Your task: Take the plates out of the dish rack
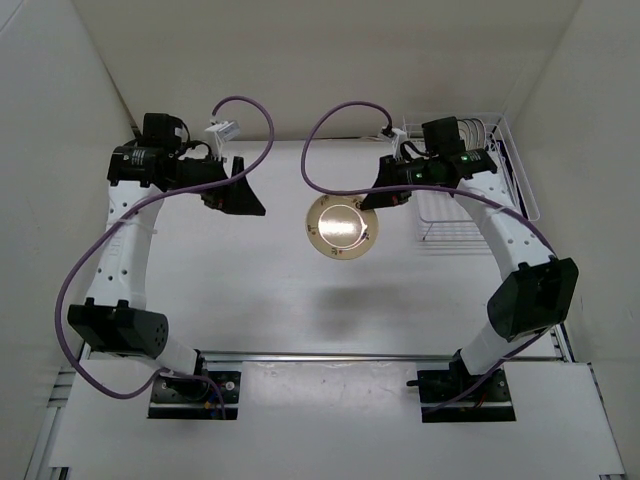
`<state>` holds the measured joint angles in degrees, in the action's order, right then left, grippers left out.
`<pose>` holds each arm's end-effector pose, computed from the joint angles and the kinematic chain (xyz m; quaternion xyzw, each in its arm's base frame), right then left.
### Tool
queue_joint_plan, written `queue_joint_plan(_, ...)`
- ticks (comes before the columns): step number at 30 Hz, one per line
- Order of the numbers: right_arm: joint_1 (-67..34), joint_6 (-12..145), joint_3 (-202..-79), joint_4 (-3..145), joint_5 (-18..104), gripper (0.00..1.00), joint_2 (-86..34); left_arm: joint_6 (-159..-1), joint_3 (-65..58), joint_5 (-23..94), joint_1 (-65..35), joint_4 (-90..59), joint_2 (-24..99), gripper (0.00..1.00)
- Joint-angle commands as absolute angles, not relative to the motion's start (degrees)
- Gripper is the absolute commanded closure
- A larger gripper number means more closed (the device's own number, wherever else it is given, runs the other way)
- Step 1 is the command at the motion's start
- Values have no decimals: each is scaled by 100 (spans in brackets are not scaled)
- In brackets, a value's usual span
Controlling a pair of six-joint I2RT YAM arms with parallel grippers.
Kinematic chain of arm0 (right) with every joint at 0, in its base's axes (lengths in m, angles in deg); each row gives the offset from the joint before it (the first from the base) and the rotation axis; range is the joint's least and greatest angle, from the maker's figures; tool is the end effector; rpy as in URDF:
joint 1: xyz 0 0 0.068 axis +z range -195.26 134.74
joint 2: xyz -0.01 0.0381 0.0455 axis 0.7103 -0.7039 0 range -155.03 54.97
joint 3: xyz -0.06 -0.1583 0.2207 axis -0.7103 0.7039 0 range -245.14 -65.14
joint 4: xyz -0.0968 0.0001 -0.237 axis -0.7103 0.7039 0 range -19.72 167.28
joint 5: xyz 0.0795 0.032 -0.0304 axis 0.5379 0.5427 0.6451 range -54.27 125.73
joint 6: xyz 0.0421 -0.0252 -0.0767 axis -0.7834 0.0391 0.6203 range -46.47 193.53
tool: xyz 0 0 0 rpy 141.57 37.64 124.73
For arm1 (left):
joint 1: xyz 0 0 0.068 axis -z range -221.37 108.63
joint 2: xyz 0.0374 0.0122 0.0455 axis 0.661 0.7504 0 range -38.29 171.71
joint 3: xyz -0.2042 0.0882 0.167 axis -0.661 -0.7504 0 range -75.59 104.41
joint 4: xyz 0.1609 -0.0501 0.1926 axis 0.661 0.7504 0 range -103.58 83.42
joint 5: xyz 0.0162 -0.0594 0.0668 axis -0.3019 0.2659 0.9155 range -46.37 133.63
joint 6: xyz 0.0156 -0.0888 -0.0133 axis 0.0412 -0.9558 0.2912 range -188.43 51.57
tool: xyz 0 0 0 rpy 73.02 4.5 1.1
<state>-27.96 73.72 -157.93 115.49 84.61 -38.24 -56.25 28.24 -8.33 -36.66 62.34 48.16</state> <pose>0.3293 0.1669 0.3496 -0.2825 0.8095 0.4300 0.2830 0.2722 -0.0870 0.4051 0.2446 0.8384 -0.4049 0.2706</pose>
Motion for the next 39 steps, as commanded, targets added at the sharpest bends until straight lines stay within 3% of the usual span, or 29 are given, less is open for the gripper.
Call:
queue_joint_plan(1, -2742, 7107, -15874, 11159, 9040, 100, -3731, -5376, 2655, -1595, -3654, 6394, 4696, 6)
queue_joint_plan(26, -2135, 6035, -17903, 10447, 8503, 100, -5648, -5780, 3260, -1455, -3654, 6060, 6084, 11)
queue_joint_plan(34, -1863, 5789, -18422, 10341, 8503, 100, -6131, -5780, 3524, -1289, -3479, 6008, 6463, 20)
queue_joint_plan(39, -1810, 5675, -18476, 10289, 8503, 100, -6237, -5780, 3708, -1227, -3478, 6008, 6656, 34)
